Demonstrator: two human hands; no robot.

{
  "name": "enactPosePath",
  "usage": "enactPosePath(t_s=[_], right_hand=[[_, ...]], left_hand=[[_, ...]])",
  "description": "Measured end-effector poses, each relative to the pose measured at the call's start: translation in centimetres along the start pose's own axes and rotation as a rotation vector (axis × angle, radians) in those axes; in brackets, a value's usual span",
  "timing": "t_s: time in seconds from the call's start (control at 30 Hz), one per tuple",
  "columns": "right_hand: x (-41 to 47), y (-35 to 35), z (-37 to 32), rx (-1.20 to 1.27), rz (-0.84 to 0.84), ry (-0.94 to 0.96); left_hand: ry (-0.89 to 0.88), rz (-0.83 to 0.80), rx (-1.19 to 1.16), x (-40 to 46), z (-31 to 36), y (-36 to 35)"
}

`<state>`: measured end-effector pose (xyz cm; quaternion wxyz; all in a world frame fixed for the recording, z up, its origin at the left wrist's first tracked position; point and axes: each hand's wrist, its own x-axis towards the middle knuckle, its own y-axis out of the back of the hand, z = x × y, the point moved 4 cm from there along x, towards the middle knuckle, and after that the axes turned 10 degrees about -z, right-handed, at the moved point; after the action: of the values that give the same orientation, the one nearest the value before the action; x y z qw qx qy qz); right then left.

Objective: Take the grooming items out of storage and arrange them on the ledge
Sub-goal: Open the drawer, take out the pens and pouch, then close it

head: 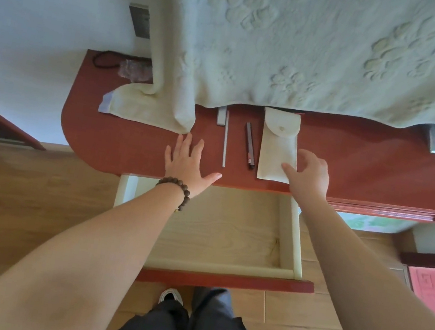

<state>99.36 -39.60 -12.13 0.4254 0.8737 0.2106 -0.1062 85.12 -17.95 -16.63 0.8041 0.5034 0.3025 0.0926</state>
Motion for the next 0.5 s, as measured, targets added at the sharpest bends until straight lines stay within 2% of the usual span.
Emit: enactPosePath(t_s=[0.07, 0.17, 0.33, 0.4, 0.5], right_hand=[[-3.0, -0.3, 0.4, -0.016, 0.017, 0.064], [-8.5, -1.9, 1.3, -0.012, 0.028, 0.139], [-17.8, -7.0, 3.8, -0.169, 0.057, 0.233], [-20.6, -9.0, 4.8, -0.276, 0.053, 0.295], [-23.0, -11.5, 6.8, -0.485, -0.047, 0.354]], left_hand=[[-0.034, 0.005, -0.003, -0.8, -0.2, 0.5], [-0.090, 0.093, -0.051, -3.9, -0.5, 0.9], [-0.270, 0.201, -0.038, -12.6, -1.1, -1.8], [-0.281, 0.215, -0.005, -16.4, -1.6, -3.9], [-0.212, 0.162, 0.101, -20.8, -2.6, -7.7]])
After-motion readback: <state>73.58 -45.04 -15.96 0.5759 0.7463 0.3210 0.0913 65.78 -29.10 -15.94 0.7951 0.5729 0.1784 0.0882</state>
